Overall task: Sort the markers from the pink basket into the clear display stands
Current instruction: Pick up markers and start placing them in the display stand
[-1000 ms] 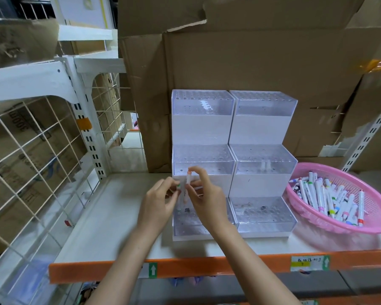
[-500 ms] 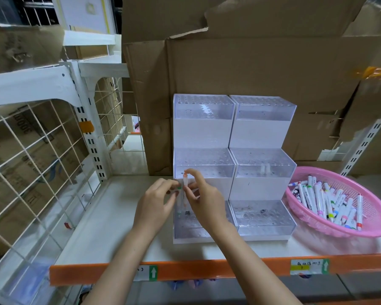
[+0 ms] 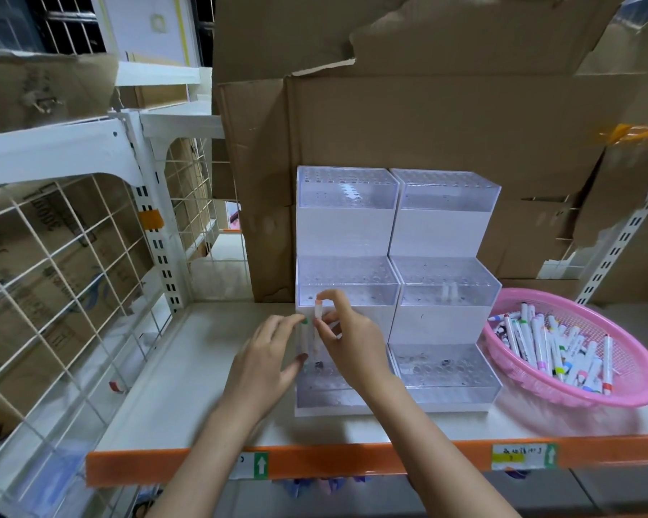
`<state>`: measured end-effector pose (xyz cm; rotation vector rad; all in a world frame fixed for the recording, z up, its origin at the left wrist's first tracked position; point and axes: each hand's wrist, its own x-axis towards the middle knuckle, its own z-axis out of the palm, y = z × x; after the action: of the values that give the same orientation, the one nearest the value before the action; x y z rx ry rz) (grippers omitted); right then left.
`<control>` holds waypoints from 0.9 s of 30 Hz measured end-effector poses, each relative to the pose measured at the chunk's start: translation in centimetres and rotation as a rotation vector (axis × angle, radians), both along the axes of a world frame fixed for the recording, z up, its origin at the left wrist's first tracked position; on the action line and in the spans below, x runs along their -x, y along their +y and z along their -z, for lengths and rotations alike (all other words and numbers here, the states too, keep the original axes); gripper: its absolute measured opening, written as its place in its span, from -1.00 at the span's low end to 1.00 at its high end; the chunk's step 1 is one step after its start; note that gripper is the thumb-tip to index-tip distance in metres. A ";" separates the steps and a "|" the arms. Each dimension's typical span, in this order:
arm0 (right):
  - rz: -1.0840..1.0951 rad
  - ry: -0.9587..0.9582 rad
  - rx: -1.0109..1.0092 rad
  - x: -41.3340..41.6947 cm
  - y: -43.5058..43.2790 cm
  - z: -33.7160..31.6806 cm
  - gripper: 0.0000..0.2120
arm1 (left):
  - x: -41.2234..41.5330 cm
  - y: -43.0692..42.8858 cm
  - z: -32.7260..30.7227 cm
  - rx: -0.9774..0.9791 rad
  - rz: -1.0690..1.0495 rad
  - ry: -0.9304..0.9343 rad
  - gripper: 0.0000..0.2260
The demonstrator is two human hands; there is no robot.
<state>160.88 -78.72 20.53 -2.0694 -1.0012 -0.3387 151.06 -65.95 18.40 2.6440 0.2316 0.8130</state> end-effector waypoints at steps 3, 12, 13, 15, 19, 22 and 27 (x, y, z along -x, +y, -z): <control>-0.010 0.005 0.009 -0.1 0.1 0.0 -0.70 | 0.1 0.0 0.2 -0.068 -0.018 0.037 -0.43; -0.005 -0.074 0.017 0.2 -0.1 1.7 -0.88 | 0.6 0.2 0.3 -0.158 -0.017 0.056 -0.31; 0.004 -0.089 0.002 0.2 0.0 1.6 -0.89 | 0.5 0.2 0.3 -0.164 -0.016 0.056 -0.30; 0.012 -0.093 0.011 0.2 0.0 1.6 -0.91 | 0.5 0.2 0.3 -0.181 -0.022 0.059 -0.30; 0.006 -0.073 0.031 -0.1 -0.1 1.6 -0.89 | 0.5 0.3 0.4 -0.194 -0.034 0.076 -0.32; 0.007 -0.062 0.045 -0.3 0.0 1.4 -0.90 | 0.4 0.4 0.3 -0.197 -0.038 0.089 -0.33; 0.024 -0.093 0.043 -0.3 0.2 1.4 -0.88 | 0.5 0.3 0.2 -0.192 -0.035 0.093 -0.33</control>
<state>161.18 -78.54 19.12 -2.1221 -1.0479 -0.4320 150.59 -65.62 18.19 2.8689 0.2361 0.7579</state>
